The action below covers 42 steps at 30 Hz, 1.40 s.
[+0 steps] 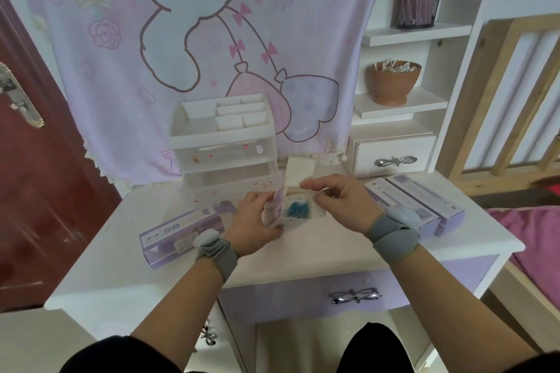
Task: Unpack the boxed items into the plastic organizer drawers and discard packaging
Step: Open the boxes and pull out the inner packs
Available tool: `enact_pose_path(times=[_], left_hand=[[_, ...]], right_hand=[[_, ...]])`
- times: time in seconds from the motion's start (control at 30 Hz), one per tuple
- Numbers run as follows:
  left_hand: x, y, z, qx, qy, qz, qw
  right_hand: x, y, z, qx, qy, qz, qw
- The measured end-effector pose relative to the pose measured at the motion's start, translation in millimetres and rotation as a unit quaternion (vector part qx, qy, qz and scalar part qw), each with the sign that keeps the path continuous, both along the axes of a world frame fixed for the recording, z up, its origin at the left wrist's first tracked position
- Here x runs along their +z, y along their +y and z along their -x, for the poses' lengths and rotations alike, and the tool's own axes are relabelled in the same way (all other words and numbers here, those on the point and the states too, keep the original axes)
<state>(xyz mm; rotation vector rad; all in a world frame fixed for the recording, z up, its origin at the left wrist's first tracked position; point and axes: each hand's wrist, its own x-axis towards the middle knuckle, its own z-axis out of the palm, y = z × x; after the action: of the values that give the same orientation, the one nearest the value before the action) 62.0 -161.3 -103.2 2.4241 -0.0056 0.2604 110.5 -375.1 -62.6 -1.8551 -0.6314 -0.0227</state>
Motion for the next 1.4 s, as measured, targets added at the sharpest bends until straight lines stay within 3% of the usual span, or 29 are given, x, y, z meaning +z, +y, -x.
enact_pose_path(times=[0.23, 0.53, 0.63, 0.73, 0.87, 0.97, 1.4], left_hand=[[-9, -11, 12, 0.042, -0.087, -0.029, 0.995], [-4, -15, 19, 0.119, -0.215, -0.15, 0.958], [-1, -18, 23, 0.124, -0.239, -0.163, 0.949], [2, -17, 24, 0.128, -0.27, -0.195, 0.934], [7, -13, 24, 0.13, -0.306, -0.243, 0.911], [8, -11, 24, 0.125, -0.313, -0.274, 0.901], [8, -4, 19, 0.112, -0.384, -0.314, 0.861]], right_hand=[[6, 5, 7, -0.018, -0.097, 0.167, 0.981], [2, 13, 11, -0.114, -0.033, 0.103, 0.988], [1, 13, 11, -0.129, -0.008, 0.124, 0.984], [-1, 11, 5, -0.094, 0.013, 0.173, 0.98], [5, 8, 10, -0.005, 0.099, 0.118, 0.988], [6, 6, 9, 0.008, 0.128, 0.107, 0.986], [-2, 9, 10, -0.09, 0.036, 0.192, 0.977]])
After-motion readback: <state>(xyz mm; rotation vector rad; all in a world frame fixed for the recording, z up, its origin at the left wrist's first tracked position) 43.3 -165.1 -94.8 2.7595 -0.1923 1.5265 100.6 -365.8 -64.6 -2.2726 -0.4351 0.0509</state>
